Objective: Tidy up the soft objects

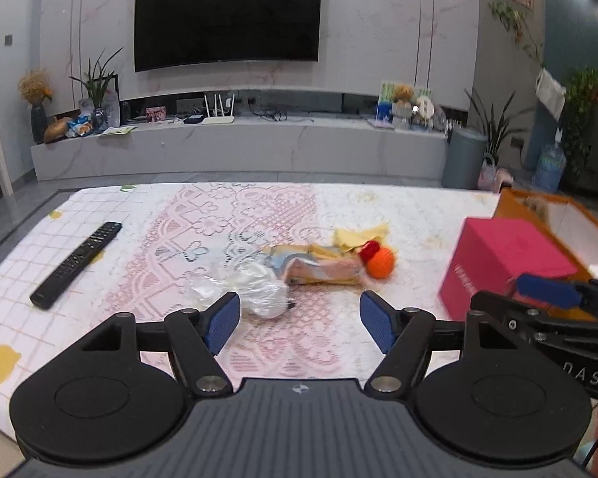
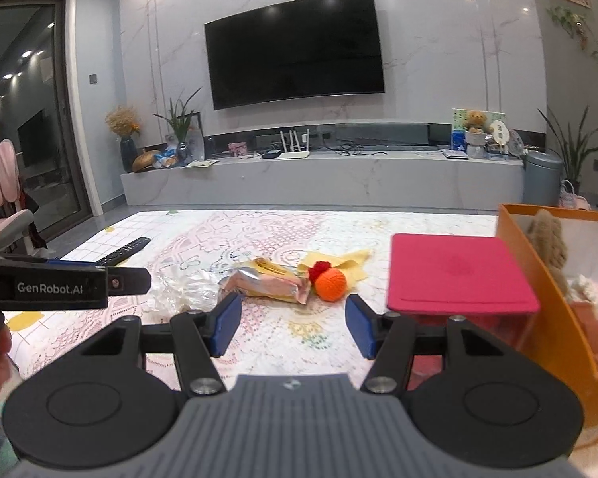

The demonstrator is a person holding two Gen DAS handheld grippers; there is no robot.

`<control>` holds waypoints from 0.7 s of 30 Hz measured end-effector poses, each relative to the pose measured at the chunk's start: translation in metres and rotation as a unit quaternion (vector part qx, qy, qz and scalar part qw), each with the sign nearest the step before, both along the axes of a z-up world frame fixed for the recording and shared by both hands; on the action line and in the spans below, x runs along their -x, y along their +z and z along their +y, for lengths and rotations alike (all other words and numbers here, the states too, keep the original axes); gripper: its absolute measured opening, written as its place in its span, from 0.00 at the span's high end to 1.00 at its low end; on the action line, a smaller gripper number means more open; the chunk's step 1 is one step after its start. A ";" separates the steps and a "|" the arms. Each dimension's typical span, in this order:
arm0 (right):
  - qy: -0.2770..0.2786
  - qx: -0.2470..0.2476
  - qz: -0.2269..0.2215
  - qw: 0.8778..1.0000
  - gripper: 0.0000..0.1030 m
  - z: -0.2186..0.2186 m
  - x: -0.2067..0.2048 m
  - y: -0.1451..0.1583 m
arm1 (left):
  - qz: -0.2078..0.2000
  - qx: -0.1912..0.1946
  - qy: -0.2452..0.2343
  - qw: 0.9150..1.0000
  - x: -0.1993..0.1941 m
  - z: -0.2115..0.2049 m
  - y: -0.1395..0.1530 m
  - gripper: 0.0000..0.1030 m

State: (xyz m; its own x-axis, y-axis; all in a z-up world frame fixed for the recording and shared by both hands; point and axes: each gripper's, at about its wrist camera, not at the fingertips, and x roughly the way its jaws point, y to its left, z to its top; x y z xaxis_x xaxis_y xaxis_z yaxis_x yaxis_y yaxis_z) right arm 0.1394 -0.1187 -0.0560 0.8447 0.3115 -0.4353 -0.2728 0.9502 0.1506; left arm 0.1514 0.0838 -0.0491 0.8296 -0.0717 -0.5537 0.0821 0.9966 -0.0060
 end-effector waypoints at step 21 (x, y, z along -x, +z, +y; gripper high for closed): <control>0.086 0.095 0.024 0.992 0.36 0.071 -0.111 -0.061 | 0.052 -0.164 -0.171 0.970 -0.099 0.027 -0.044 0.16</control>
State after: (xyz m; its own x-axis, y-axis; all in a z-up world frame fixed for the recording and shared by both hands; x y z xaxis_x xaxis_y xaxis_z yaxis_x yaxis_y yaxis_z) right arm 0.2502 -0.0482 -0.1168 0.7630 0.3572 -0.5388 -0.4293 0.9031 -0.0093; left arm 0.2503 0.1107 -0.0928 0.7265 -0.1382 -0.6731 0.4241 0.8609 0.2810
